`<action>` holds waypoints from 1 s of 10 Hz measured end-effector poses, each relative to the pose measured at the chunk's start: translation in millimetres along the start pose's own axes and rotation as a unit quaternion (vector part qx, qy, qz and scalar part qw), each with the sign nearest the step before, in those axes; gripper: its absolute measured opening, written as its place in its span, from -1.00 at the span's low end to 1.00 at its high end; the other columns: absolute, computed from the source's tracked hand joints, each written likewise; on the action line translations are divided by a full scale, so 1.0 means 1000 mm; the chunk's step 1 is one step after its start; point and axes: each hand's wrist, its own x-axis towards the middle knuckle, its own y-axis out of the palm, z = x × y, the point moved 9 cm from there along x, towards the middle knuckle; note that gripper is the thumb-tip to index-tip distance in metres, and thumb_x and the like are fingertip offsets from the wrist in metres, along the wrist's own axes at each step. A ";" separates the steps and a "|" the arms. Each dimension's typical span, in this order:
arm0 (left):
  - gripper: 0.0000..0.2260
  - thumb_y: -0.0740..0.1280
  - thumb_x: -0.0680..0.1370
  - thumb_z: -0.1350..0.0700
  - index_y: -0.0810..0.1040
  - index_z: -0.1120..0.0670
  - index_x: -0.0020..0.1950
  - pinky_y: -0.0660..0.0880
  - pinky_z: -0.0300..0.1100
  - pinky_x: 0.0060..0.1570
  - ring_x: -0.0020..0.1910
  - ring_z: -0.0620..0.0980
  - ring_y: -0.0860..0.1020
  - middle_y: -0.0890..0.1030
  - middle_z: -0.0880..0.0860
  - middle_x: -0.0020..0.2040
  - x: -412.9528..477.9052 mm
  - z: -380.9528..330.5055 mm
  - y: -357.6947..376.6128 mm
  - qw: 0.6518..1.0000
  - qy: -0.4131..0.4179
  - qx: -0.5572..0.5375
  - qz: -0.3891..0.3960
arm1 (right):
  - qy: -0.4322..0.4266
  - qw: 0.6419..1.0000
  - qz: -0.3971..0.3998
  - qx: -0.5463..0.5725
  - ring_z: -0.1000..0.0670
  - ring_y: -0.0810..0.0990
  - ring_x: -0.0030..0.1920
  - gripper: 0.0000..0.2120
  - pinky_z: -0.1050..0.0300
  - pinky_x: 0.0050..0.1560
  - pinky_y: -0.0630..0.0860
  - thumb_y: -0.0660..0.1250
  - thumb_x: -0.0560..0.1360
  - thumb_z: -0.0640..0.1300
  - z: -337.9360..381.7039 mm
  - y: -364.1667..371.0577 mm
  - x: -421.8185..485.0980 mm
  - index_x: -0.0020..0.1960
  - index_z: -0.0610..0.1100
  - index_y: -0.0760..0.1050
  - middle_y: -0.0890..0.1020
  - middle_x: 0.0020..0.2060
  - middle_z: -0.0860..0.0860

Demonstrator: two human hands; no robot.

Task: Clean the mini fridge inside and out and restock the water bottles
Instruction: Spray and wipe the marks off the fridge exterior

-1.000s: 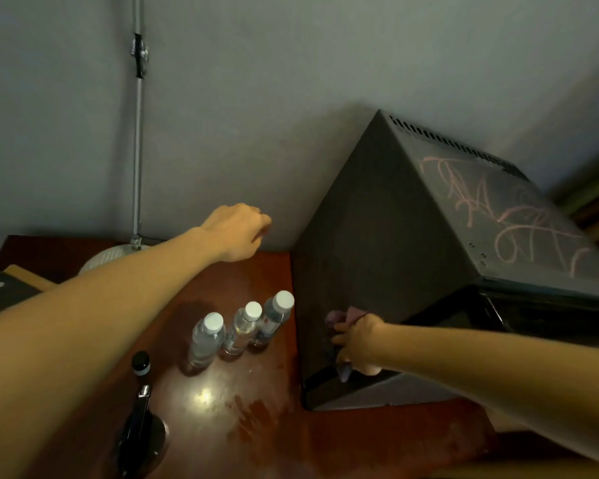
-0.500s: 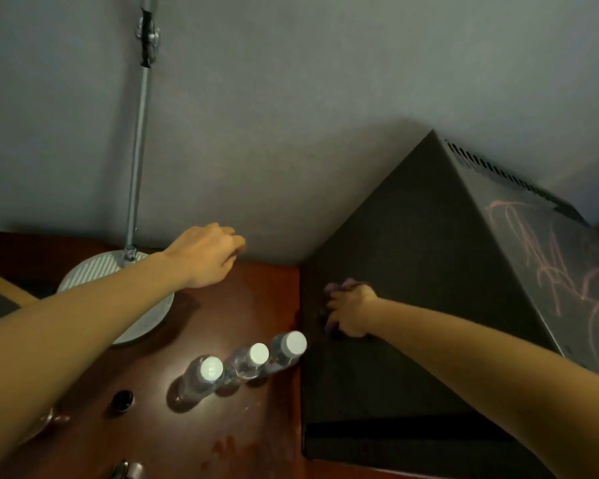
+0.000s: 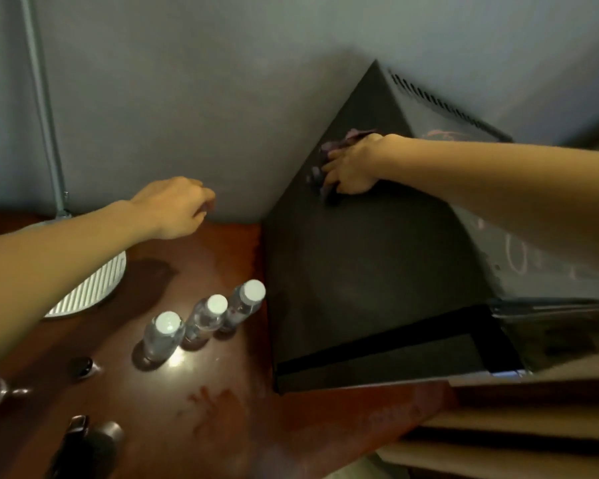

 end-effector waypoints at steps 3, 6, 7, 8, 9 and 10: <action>-0.83 0.23 0.54 0.13 0.52 0.08 0.11 0.50 -0.04 -0.15 0.00 0.14 0.52 0.51 0.10 0.02 -0.026 -0.070 -0.037 0.995 0.079 0.057 -0.020 | -0.014 0.988 -0.079 0.130 -0.16 0.28 0.38 -0.67 -0.19 0.36 0.26 0.16 0.57 -0.04 0.100 0.039 -0.135 0.32 0.06 0.43 0.37 0.37 -0.02; -0.78 0.18 0.57 0.13 0.50 0.07 0.18 0.50 0.02 -0.03 0.05 0.10 0.49 0.51 0.08 0.09 -0.043 -0.122 -0.089 0.984 0.133 0.106 -0.055 | 0.017 0.986 -0.059 0.154 0.03 0.38 0.29 -0.67 -0.04 0.29 0.33 0.01 0.58 -0.10 0.110 0.046 -0.199 0.17 0.00 0.50 0.53 0.17 0.08; -0.78 0.16 0.58 0.11 0.49 0.08 0.19 0.49 -0.02 -0.02 0.05 0.10 0.48 0.50 0.07 0.09 -0.056 -0.128 -0.089 0.984 0.126 0.117 -0.042 | 0.025 0.989 -0.102 0.106 0.04 0.46 0.17 -0.74 0.01 0.25 0.33 0.06 0.58 -0.04 0.115 0.035 -0.201 -0.01 0.01 0.53 0.59 0.06 0.07; -0.77 0.16 0.58 0.12 0.49 0.09 0.18 0.48 -0.02 -0.03 0.05 0.11 0.49 0.50 0.08 0.08 -0.071 -0.127 -0.088 0.987 0.104 0.118 -0.038 | 0.043 0.992 -0.096 0.075 -0.05 0.52 0.09 -0.77 0.04 0.09 0.35 0.08 0.59 0.02 0.132 0.031 -0.186 -0.13 0.03 0.46 0.58 -0.05 0.05; -0.78 0.17 0.56 0.12 0.51 0.10 0.15 0.49 0.00 -0.05 0.04 0.12 0.50 0.51 0.09 0.06 -0.090 -0.124 -0.083 0.990 0.074 0.115 -0.036 | 0.044 0.993 -0.074 0.086 -0.13 0.49 0.17 -0.83 -0.02 0.03 0.32 0.13 0.61 -0.02 0.162 0.035 -0.164 0.10 0.07 0.48 0.50 0.01 -0.04; -0.81 0.19 0.56 0.13 0.52 0.09 0.11 0.47 -0.03 -0.08 0.02 0.11 0.50 0.51 0.08 0.03 -0.112 -0.123 -0.073 0.994 0.031 0.096 -0.048 | 0.044 0.991 -0.092 0.088 -0.18 0.47 0.24 -0.72 -0.15 0.22 0.35 0.17 0.60 -0.12 0.194 0.043 -0.133 0.28 -0.06 0.46 0.51 0.22 -0.09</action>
